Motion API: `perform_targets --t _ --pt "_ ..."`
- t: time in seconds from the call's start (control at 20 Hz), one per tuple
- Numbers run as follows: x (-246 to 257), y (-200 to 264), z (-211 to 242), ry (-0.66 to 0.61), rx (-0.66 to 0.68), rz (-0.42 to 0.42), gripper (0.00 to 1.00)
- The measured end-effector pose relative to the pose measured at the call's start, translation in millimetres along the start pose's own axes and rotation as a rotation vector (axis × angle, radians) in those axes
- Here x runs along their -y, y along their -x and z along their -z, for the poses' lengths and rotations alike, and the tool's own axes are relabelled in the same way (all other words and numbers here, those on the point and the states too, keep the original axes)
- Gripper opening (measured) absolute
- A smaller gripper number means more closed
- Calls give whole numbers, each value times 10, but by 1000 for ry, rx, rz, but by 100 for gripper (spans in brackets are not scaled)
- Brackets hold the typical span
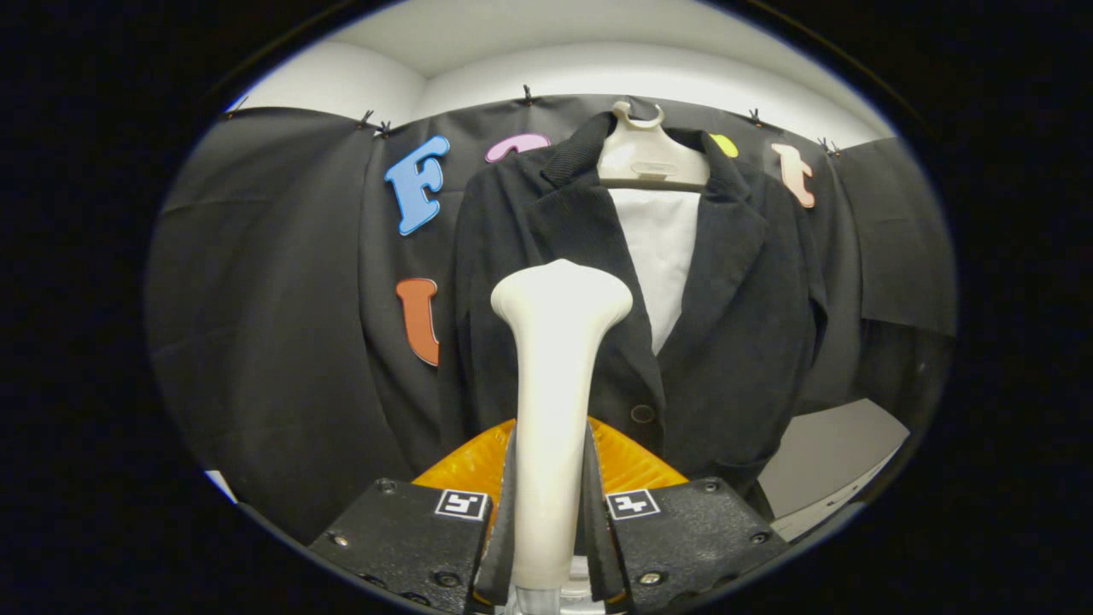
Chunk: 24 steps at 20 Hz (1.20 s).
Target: Iron the clothes twice with a garment steamer, once on the left side and once on the right side.
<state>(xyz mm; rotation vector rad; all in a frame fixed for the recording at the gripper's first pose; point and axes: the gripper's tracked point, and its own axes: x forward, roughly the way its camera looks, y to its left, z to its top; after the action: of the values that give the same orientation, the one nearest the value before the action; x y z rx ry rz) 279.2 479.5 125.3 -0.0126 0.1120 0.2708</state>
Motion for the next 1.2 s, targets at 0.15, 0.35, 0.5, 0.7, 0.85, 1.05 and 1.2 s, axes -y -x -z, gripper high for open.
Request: perform_targets --t 0.15,0.35,0.5,0.7,0.85,1.05,1.2 --pt "6 -2 136 -1 -15 -1 37" --pt "5 10 319 -7 -39 -3 37" --pt "-3 11 456 -3 -58 -2 37" --pt "27 3 678 -5 -87 2 37" --pt "60 -3 845 -9 -113 3 37" --pt "110 1 1070 -15 -142 5 37" --pt "103 8 1243 -25 -172 -4 37"
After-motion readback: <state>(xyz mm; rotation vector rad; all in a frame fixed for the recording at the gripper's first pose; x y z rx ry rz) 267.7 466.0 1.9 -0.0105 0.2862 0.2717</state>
